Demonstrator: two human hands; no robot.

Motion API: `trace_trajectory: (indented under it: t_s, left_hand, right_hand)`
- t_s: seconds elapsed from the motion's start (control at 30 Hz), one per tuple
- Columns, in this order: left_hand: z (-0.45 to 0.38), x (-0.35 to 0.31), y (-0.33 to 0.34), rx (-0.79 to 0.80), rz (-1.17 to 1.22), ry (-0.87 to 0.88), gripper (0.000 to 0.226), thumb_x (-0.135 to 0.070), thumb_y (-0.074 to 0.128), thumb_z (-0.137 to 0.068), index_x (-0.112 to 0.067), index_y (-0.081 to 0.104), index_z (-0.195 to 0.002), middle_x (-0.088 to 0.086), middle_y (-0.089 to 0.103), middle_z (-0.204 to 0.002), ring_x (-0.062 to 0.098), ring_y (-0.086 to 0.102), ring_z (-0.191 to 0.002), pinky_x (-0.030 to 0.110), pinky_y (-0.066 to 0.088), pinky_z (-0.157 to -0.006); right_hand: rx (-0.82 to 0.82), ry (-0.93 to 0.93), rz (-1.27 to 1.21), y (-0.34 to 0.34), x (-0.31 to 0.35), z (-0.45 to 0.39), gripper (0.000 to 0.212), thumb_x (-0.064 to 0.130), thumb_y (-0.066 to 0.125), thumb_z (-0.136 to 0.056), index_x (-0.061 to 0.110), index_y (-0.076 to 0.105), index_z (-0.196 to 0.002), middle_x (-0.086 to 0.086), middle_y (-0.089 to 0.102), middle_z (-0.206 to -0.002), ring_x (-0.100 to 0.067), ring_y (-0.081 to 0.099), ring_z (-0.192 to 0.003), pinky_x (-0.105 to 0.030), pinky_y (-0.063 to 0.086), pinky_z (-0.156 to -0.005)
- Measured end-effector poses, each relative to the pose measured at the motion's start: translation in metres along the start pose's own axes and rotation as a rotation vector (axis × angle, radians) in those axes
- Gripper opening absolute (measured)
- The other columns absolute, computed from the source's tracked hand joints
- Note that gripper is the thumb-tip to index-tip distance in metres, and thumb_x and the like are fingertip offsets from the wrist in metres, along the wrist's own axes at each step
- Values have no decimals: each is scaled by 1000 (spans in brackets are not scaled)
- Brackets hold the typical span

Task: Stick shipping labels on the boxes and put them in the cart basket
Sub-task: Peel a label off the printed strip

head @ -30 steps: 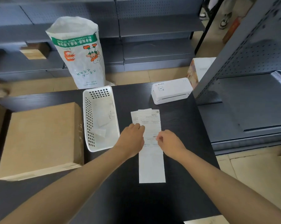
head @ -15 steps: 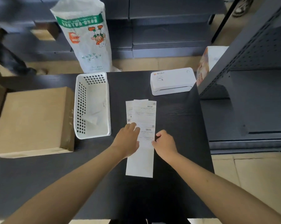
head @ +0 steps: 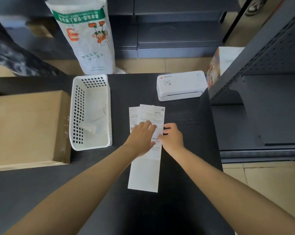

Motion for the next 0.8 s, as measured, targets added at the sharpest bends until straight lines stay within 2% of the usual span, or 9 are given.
trace_trajectory:
  t_s: [0.07,0.17,0.27,0.43,0.53,0.6,0.67,0.8]
  left_hand:
    - [-5,0,0,-13,-6,-19,56,-43,55,-92,-23,36,-141,3,34,-147,24,34,-132,38,28,-111]
    - [-6,1,0,-79,24,-8,45,-43,54,-93,-26,43,-133,1,38,-140,21,37,-126,36,28,-109]
    - [-4,4,-3,-159,63,34,32,-40,52,-95,-27,50,-125,-5,44,-137,17,40,-125,33,24,-110]
    - [-3,3,-11,-191,87,63,19,-34,50,-97,-27,56,-114,-7,58,-127,16,52,-116,33,30,-106]
    - [-5,1,-12,-184,84,50,17,-32,48,-98,-24,59,-109,-5,64,-115,16,58,-104,32,37,-99]
    - [-5,0,-11,-184,58,52,17,-31,48,-98,-22,59,-107,-3,66,-107,17,61,-95,32,41,-95]
    - [-4,-1,-11,-187,20,64,18,-31,47,-99,-20,59,-107,-2,67,-101,17,62,-87,32,45,-91]
    - [-1,-2,-12,-185,-25,79,14,-26,54,-96,-19,60,-107,-1,68,-97,16,62,-79,29,47,-86]
  right_hand:
    - [16,93,-133,0,0,-3,50,4,70,-82,18,47,-124,1,64,-107,-5,58,-75,-9,39,-49]
    - [79,136,-276,-2,-2,-5,54,3,74,-78,22,47,-120,7,65,-90,-4,60,-79,-14,41,-58]
    - [152,187,-422,-5,0,-6,53,1,75,-77,24,50,-117,2,68,-93,-11,64,-90,-22,49,-70]
    - [254,217,-538,-15,9,-8,48,7,72,-81,22,48,-120,1,68,-102,-12,69,-88,-18,53,-59]
    - [205,257,-537,-15,13,-8,28,18,63,-92,19,51,-117,1,66,-101,-12,68,-83,-17,52,-51]
    - [168,279,-522,-13,13,-9,22,17,60,-94,16,52,-114,-2,66,-102,-14,69,-83,-19,53,-52]
    - [142,286,-508,-12,14,-10,22,13,61,-93,15,53,-112,-4,67,-103,-16,70,-83,-22,55,-55]
    - [110,275,-476,-12,18,-10,28,9,65,-89,21,51,-111,0,66,-99,-15,69,-81,-20,53,-49]
Point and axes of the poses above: each hand's wrist, its own z-axis away from the middle knuckle, its own y-axis out of the palm, x = y × z, the point moved 1 cm from there along -z, towards the middle knuckle
